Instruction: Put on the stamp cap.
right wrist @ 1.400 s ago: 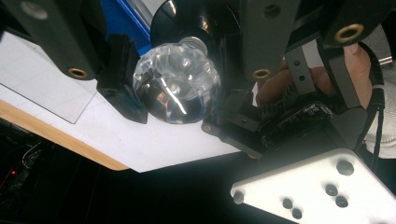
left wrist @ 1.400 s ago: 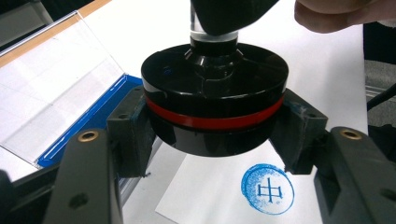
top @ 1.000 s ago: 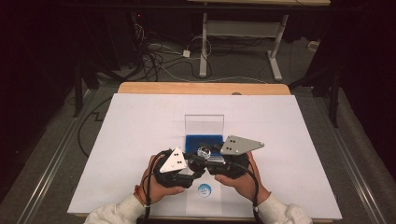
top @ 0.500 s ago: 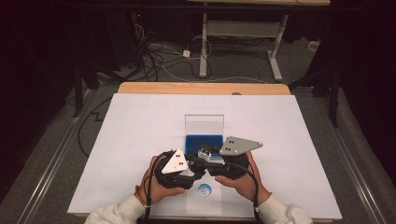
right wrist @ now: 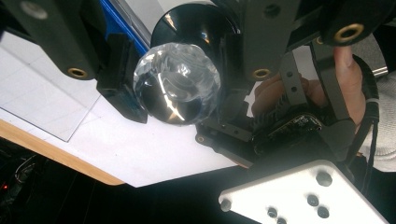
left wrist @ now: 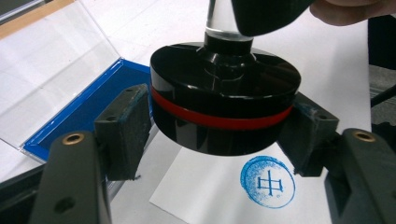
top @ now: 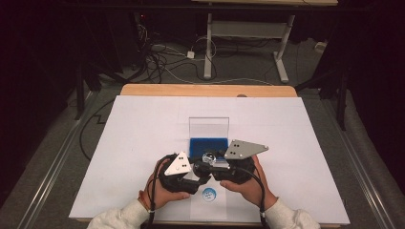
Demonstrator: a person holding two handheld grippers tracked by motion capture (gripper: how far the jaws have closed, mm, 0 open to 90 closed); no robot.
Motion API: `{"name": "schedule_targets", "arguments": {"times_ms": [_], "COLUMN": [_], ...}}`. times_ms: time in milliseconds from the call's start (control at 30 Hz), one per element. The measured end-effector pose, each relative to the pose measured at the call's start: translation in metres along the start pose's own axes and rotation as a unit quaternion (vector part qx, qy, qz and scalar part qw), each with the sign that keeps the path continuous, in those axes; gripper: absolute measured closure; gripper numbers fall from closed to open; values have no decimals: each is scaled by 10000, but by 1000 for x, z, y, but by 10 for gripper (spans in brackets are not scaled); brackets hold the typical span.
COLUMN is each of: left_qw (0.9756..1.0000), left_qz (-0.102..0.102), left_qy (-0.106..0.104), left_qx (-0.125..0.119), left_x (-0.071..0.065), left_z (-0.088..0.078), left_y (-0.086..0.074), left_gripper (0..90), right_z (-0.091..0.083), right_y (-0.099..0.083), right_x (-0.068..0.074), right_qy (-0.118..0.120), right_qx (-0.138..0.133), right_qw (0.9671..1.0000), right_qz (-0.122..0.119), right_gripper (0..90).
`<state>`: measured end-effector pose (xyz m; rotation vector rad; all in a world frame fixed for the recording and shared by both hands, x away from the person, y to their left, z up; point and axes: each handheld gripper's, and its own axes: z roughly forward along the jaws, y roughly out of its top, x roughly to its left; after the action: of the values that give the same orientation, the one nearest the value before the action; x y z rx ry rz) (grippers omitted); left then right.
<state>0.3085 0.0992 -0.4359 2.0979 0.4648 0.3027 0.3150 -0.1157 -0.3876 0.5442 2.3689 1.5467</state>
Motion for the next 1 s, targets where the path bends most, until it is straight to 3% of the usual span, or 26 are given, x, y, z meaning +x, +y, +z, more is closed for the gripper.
{"name": "schedule_targets", "arguments": {"times_ms": [100, 267, 533, 700, 1000], "left_qw": [9999, 9995, 9987, 9987, 9982], "left_qz": [-104, -101, 5, 136, 279], "left_qy": [35, 65, 43, -76, 305], "left_qx": [49, 306, 510, 495, 433], "left_x": [1, -1, -6, -5, 6], "left_z": [2, 11, 19, 13, -6], "left_y": [-1, -5, -13, -18, -18], "left_gripper": [251, 182, 164, 165, 165], "right_z": [-1, -5, -14, -22, -33], "right_y": [1, 3, 4, 6, 8], "right_x": [0, 0, -5, -8, -13], "right_qy": [-3, 2, -123, -247, -417], "right_qx": [-10, -89, -127, -180, -187], "right_qw": [10000, 10000, 9998, 9995, 9989], "right_qz": [-25, -34, -22, -57, -113], "right_gripper": [568, 569, 569, 568, 568]}}
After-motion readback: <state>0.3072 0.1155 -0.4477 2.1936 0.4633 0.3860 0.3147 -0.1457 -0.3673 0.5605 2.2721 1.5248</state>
